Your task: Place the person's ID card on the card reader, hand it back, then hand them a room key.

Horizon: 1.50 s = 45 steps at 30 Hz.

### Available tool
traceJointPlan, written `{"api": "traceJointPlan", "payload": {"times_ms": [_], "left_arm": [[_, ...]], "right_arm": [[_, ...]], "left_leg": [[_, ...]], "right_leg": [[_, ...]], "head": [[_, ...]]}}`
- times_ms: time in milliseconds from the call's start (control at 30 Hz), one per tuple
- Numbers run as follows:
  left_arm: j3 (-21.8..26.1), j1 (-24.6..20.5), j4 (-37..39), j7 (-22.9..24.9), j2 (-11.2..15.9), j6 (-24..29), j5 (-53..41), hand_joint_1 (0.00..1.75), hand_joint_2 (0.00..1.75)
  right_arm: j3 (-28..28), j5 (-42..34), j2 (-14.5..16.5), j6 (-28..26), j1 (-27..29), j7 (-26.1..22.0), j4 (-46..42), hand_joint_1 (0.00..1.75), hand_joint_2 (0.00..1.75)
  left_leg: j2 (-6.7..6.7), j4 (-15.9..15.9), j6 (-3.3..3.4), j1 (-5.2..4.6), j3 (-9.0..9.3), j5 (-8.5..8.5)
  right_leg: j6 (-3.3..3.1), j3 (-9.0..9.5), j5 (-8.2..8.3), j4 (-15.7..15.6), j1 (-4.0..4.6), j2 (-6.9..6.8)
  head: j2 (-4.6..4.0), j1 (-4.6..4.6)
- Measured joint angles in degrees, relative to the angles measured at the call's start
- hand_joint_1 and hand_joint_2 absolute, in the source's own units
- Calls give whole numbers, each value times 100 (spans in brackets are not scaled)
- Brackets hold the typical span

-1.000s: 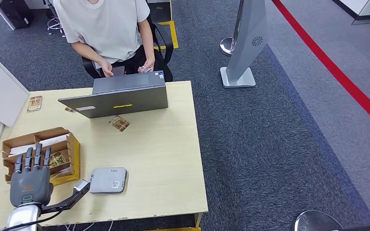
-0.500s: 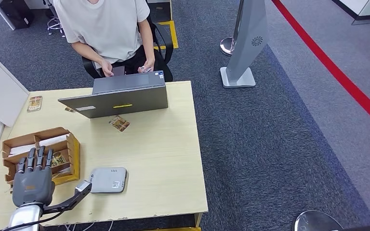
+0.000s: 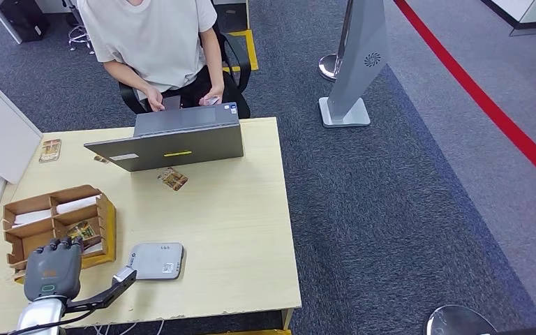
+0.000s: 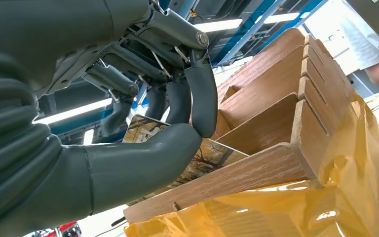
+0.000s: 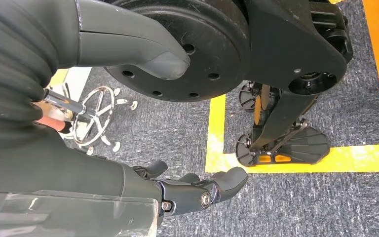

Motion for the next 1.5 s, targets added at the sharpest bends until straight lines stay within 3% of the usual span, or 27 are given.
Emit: {"api": "traceJointPlan", "payload": {"times_ms": [433, 1300, 1500], "left_arm": [[181, 0, 103, -226, -114, 35, 0, 175, 175], [197, -5, 111, -110, -130, 84, 0, 175, 175], [304, -55, 76, -316, -192, 170, 0, 175, 175]], "right_arm": [[5, 0, 0, -14, 0, 11, 0, 0, 175], [46, -5, 0, -17, -1, 2, 0, 0, 175], [60, -7, 0, -22, -2, -2, 0, 0, 175]], "left_leg": [[0, 0, 0, 0, 1, 0], [0, 0, 0, 0, 1, 0], [0, 0, 0, 0, 1, 0]], "right_leg": [[0, 0, 0, 0, 0, 0], [0, 0, 0, 0, 0, 1], [0, -1, 0, 0, 0, -1]], "head": [[-1, 1], [-1, -1], [-1, 0]]}}
